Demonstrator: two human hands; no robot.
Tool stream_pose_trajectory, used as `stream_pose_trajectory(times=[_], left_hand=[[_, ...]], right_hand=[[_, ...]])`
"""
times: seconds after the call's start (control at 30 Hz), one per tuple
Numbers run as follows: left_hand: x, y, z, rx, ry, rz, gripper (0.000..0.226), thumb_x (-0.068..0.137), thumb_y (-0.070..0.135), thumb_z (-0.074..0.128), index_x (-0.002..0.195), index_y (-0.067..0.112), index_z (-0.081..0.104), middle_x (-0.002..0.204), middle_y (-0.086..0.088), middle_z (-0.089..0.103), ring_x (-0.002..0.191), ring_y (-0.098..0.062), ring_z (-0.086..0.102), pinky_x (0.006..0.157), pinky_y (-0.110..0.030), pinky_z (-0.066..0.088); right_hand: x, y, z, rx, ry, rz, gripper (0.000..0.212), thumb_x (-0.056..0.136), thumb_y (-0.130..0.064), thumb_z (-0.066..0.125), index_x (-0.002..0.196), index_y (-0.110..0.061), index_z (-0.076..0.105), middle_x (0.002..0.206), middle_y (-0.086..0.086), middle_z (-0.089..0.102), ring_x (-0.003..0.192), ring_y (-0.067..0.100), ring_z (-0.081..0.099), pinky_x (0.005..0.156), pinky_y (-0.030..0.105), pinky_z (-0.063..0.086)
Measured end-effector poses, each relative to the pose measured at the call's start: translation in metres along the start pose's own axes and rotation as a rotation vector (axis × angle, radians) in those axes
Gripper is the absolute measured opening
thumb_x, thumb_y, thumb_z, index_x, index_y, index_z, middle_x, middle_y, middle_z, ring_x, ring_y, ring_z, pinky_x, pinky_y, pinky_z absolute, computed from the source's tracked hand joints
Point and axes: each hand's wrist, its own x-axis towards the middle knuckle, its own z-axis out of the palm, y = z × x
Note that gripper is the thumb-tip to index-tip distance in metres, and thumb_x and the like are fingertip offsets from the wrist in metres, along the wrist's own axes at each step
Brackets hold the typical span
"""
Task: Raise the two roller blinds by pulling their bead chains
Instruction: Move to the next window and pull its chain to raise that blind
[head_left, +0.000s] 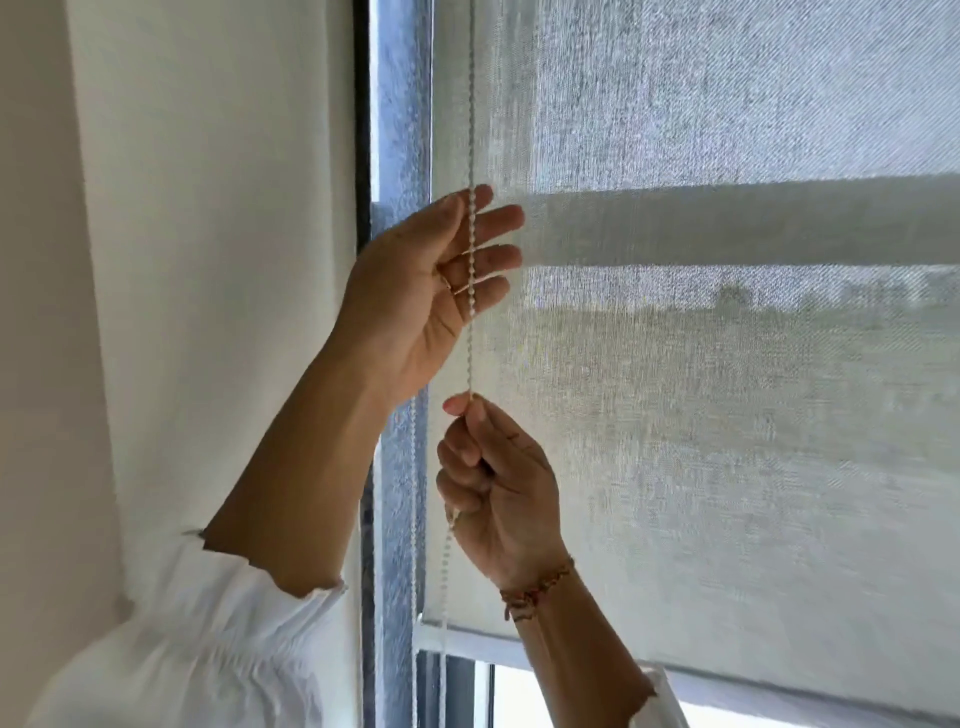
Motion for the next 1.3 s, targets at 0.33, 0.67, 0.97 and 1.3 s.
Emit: stream_pose_trajectory(times=[0.33, 0.67, 0.97, 1.3], left_hand=[[-0.004, -0.005, 0.013, 0.185, 0.140, 0.271, 0.031, 0.098, 0.018, 0.039, 0.072, 0.020, 0.056, 0.041, 0.012, 0.026, 0.039, -0.005, 0.012, 0.037, -0.021, 0.010], [-0.032, -0.056, -0.013, 0.172, 0.163, 0.239, 0.032, 0.097, 0.018, 0.039, 0.071, 0.022, 0.056, 0.037, 0.014, 0.029, 0.033, 0.001, 0.019, 0.032, -0.013, 0.017], [-0.091, -0.129, -0.048, 0.259, 0.178, 0.003, 0.029, 0.089, 0.027, 0.045, 0.066, 0.029, 0.063, 0.040, 0.012, 0.030, 0.037, 0.000, 0.020, 0.037, -0.011, 0.019], [-0.086, -0.125, -0.062, 0.162, 0.152, -0.123, 0.029, 0.087, 0.034, 0.045, 0.068, 0.017, 0.058, 0.040, 0.011, 0.033, 0.036, 0.000, 0.024, 0.036, -0.012, 0.021]], right_hand=[[0.019, -0.003, -0.016, -0.118, -0.167, 0.078, 0.022, 0.076, -0.032, 0.067, 0.089, -0.014, 0.070, 0.064, -0.007, 0.061, 0.050, 0.003, 0.047, 0.051, 0.015, 0.037], [0.059, -0.056, -0.001, -0.197, 0.100, -0.189, 0.024, 0.094, -0.018, 0.043, 0.093, -0.003, 0.063, 0.083, 0.006, 0.070, 0.082, 0.017, 0.065, 0.075, 0.027, 0.053], [0.081, -0.069, 0.032, -0.174, 0.115, -0.253, 0.018, 0.094, -0.011, 0.045, 0.096, -0.003, 0.061, 0.091, 0.011, 0.067, 0.085, 0.026, 0.067, 0.085, 0.036, 0.054], [0.079, -0.052, 0.053, -0.230, 0.072, -0.312, 0.020, 0.094, -0.010, 0.045, 0.085, -0.006, 0.063, 0.054, -0.004, 0.042, 0.037, 0.000, 0.026, 0.034, 0.012, 0.021]])
